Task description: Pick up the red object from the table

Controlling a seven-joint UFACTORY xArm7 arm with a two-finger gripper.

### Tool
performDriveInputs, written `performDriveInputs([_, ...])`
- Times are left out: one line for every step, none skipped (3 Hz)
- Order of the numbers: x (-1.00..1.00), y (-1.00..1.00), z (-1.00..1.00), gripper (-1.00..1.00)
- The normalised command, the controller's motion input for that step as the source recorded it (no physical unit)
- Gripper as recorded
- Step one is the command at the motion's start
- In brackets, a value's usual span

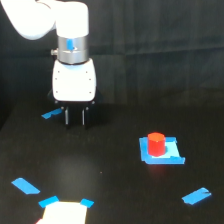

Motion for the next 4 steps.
performDriveInputs([0.53, -0.83, -1.00, 0.85])
performDriveInputs([0.04, -0.89, 0.18, 1.00])
performDriveInputs([0.19, -1.00, 0.27, 1.00])
performDriveInputs([0.16, -0.53, -0.59, 0.85])
